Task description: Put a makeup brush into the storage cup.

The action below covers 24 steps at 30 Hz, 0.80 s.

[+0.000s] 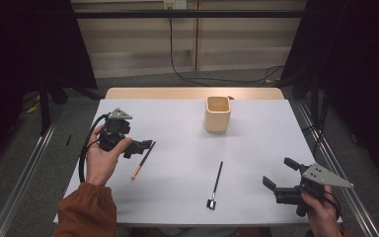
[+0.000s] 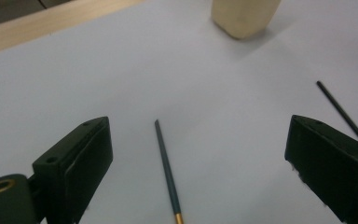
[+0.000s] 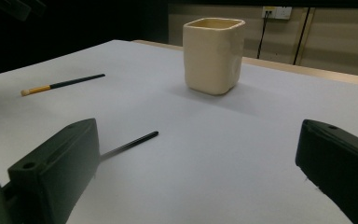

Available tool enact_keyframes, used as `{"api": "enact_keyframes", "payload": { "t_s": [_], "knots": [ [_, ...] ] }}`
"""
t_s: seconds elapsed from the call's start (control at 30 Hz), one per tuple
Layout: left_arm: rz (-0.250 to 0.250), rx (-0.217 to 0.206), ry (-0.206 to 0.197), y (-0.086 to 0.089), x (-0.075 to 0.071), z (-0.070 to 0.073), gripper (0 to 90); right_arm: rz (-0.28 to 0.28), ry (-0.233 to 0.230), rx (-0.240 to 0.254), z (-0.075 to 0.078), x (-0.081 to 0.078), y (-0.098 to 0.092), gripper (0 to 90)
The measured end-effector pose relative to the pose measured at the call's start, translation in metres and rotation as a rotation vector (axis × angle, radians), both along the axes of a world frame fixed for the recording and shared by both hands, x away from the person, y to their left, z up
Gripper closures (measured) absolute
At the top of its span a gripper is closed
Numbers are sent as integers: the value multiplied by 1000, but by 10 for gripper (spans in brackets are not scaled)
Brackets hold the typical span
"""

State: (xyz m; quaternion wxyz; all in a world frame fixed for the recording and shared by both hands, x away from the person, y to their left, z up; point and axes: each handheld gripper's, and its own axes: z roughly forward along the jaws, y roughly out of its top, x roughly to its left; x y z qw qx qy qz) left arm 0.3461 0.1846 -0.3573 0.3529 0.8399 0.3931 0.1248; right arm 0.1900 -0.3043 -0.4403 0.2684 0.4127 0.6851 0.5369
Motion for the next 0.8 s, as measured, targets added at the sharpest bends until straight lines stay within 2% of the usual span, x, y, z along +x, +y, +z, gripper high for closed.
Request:
{"api": "enact_keyframes", "payload": {
  "t_s": [0.07,0.1,0.13,0.17,0.23,0.3,0.4,0.5,0.63,0.73,0.8],
  "knots": [
    [-5,47,16,-1,4,-3,71,2,1,-3,0,0,0,0],
    [1,80,63,-2,9,-9,71,3,-1,-15,0,1,1,0],
    [1,80,63,-2,9,-9,71,3,-1,-15,0,1,1,0],
    [12,95,87,-3,13,-12,71,3,-1,-18,0,1,1,0],
    [13,144,113,-2,17,-15,71,3,2,-13,0,1,1,0],
    [13,167,135,-2,20,-16,72,2,3,-11,0,1,1,0],
    [20,199,197,-3,23,-18,76,1,5,-6,-1,2,1,0],
    [19,233,223,-5,24,-20,82,9,10,-6,-1,2,1,0],
    [45,279,288,-7,26,-27,81,11,13,-8,-1,1,2,0],
    [41,309,340,-9,29,-32,81,12,14,-8,-1,1,2,0],
    [44,331,350,-9,29,-34,81,12,12,-13,-1,2,2,0]
  ]
}}
